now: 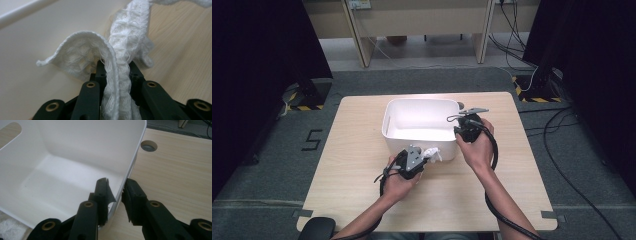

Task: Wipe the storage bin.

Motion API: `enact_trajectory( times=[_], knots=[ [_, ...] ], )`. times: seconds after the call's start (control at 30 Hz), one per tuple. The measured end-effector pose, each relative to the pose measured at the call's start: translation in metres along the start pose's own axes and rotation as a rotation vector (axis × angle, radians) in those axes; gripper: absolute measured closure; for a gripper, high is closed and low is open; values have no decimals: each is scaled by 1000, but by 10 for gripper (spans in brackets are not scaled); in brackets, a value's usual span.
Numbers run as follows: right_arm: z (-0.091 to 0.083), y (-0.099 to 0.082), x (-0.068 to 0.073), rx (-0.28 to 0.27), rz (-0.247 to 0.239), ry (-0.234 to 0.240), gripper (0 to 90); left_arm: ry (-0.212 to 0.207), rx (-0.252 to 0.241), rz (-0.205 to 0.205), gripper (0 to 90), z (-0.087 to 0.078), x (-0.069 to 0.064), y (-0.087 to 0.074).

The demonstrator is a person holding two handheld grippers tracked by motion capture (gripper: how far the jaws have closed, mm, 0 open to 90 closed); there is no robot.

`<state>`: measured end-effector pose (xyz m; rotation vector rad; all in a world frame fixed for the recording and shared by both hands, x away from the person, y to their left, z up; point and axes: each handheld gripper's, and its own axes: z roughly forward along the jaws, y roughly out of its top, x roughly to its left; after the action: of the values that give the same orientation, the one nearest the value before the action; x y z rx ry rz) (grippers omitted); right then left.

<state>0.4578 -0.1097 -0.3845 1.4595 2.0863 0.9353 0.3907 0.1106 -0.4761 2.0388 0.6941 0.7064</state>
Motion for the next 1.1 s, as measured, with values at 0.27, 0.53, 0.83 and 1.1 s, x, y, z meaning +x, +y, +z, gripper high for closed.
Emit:
enact_trajectory(
  times=[0.27,0.53,0.83,1.1],
  knots=[
    [0,0,0,-1,-5,0,738,-4,21,1,758,6,-1,-5],
    [0,0,0,-2,-6,-1,738,-13,43,1,758,10,-2,-9],
    [0,0,0,-4,-6,1,738,-19,65,5,758,16,-3,-13],
    [0,0,0,-4,-6,0,738,-26,71,-1,758,19,-5,-13]
  ],
)
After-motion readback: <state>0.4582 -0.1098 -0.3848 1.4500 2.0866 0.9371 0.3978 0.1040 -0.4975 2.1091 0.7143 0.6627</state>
